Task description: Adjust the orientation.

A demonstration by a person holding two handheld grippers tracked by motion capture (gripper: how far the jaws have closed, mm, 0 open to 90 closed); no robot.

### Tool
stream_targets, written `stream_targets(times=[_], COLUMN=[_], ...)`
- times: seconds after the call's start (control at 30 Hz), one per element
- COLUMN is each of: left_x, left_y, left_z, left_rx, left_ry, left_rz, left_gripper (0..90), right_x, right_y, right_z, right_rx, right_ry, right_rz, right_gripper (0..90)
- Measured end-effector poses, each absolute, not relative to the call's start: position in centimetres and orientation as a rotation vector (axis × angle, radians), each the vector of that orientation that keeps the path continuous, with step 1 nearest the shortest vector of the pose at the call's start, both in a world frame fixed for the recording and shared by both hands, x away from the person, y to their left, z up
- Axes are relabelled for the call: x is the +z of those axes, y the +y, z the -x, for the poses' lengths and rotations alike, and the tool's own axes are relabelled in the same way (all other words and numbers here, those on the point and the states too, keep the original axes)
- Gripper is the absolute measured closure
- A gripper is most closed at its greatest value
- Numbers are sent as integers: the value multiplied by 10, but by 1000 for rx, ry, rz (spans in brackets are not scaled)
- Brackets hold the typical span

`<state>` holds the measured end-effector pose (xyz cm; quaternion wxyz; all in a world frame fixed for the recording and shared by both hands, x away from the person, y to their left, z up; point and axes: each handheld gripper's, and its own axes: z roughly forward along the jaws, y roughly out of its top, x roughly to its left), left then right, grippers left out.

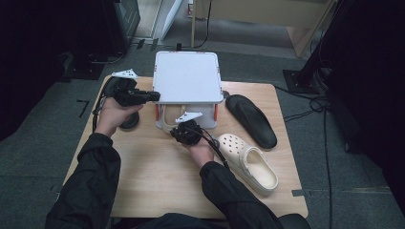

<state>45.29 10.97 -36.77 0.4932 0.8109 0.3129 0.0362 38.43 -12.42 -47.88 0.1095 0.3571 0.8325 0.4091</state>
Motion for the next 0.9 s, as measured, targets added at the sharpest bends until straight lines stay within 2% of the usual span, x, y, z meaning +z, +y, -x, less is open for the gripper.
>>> stream_targets(times=[0.3, 0.9], left_x=[-368, -368], left_y=[110, 110], left_z=[-453, -453], left_rx=[86, 85], left_ry=[760, 759], left_rz=[-1965, -1964], left_gripper=[820, 814], right_x=[-481, -468], right_y=[-124, -131], right_z=[-389, -380], right_rx=[1224, 1285], right_ry=[2448, 2473], right_rz=[-1047, -1053], right_gripper=[794, 688])
